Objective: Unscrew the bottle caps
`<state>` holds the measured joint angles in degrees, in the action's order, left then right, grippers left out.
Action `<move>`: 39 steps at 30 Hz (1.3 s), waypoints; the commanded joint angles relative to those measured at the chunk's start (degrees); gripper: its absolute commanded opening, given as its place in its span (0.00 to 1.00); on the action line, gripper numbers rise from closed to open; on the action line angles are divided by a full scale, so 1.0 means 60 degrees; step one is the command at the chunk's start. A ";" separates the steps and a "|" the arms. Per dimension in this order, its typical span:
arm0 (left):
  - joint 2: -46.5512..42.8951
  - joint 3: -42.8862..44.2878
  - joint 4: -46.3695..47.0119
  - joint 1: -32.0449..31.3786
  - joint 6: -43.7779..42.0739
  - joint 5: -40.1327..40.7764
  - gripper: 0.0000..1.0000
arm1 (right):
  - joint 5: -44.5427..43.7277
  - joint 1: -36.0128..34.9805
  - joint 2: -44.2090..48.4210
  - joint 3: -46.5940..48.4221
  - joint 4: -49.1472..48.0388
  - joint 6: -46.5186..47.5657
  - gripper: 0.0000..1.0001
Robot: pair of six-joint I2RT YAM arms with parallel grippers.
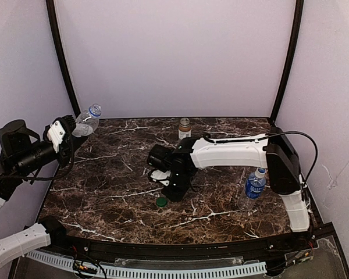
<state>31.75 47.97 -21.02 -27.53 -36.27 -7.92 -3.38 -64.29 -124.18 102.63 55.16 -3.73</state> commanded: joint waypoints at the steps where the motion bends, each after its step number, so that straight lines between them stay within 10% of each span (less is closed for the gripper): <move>1: -0.0097 0.0111 0.0120 0.0074 0.0314 -0.0253 0.28 | -0.0001 0.0132 -0.0225 0.0140 0.0562 -0.0502 0.00; 13: -0.0120 0.0197 0.0096 0.0098 0.0273 -0.0496 0.29 | -0.0125 0.0224 -0.0735 -0.0061 0.0124 -0.0320 0.11; 25: -0.0078 0.0425 -0.0163 0.0091 0.0445 -0.1269 0.33 | -0.0429 0.0215 0.0046 0.1380 0.0730 -0.0114 0.90; 29: -0.0010 0.0643 -0.0381 0.0105 0.0619 -0.1936 0.35 | -0.0128 0.0210 0.1085 0.2253 0.0571 0.0283 0.93; 39: 0.0209 0.0813 -0.0763 0.0128 0.1348 -0.4798 0.38 | 0.4474 -0.0347 0.5042 -0.0878 -0.9077 0.0069 0.81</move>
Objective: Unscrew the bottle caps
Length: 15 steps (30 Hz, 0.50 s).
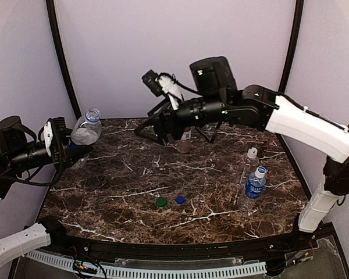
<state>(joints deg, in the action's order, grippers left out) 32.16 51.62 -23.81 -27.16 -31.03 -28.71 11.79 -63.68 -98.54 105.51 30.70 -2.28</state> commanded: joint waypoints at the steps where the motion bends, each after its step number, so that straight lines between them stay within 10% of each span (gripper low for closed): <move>1: 0.0175 0.0210 -0.0331 0.0069 0.0441 -0.1409 0.38 | 0.1889 -0.0648 0.0858 -0.1577 -0.5882 0.0022 0.80; 15: 0.0112 0.0091 -0.0427 0.0080 0.0481 -0.1780 0.40 | 0.1354 -0.1610 -0.1209 0.0744 -0.6307 0.0860 0.63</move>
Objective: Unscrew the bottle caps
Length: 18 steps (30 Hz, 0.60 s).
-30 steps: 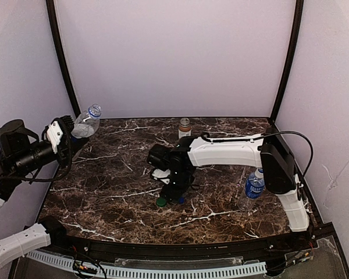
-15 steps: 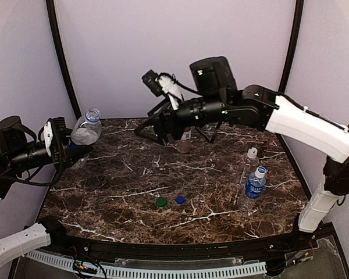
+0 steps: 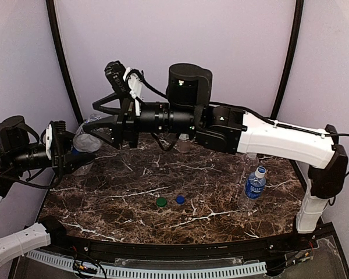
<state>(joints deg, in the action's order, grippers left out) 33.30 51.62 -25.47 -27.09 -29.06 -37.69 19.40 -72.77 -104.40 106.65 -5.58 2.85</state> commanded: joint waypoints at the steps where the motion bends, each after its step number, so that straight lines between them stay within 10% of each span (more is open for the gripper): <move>1: -0.0091 0.0075 -0.0153 0.0075 0.0154 -0.0310 0.40 | 0.0077 -0.0100 -0.0298 0.0600 -0.0225 -0.0027 0.60; 10: -0.0193 0.0016 -0.0061 0.0077 0.0242 -0.0355 0.41 | -0.0292 -0.0099 -0.0475 0.0479 0.0118 -0.0031 0.03; 14: -0.0225 0.0004 -0.0034 0.0077 0.0236 -0.0285 0.43 | -0.0370 -0.0103 -0.0504 0.0602 0.0518 0.0098 0.00; 18: -0.0331 -0.0203 -0.0040 0.0077 0.0260 -0.0008 0.93 | -0.0926 -0.0060 -0.0269 0.0638 0.0889 0.0319 0.00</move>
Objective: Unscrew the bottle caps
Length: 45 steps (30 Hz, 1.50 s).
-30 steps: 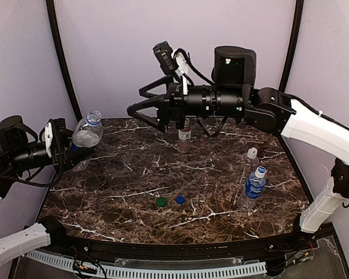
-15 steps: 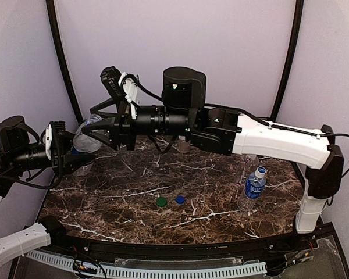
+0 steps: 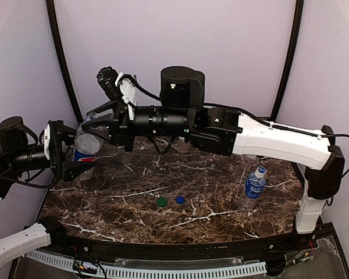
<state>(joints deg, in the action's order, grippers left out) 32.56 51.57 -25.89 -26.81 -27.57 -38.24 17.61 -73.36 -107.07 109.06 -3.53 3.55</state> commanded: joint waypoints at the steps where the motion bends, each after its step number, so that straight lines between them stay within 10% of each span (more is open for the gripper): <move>1: -0.0238 -0.0272 0.0032 0.0037 0.0037 0.0145 0.97 | -0.0892 0.0072 0.0279 0.0261 0.0843 0.0284 0.00; 16: -0.1963 -0.4111 0.2969 0.1803 0.4141 0.1903 0.99 | -0.4509 0.3602 0.2963 -0.0982 0.5389 -0.1117 0.00; 21: -0.2139 -0.5412 0.3976 0.3198 0.6501 0.2577 0.99 | -0.3888 0.5535 0.3004 -0.2111 0.4495 -0.0382 0.00; 31: -0.2794 -0.6342 0.5013 0.4418 0.6667 0.3183 0.99 | -0.2709 0.7591 0.1713 -0.4181 0.0394 -0.0402 0.00; 45: -0.2811 -0.6489 0.5219 0.5134 0.6714 0.3060 0.99 | -0.1990 0.7907 0.0117 -0.4364 0.0026 -0.1178 0.00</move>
<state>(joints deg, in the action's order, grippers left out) 15.31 13.34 3.64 3.62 12.25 -19.14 3.75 -25.82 -104.49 83.31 -0.40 -1.56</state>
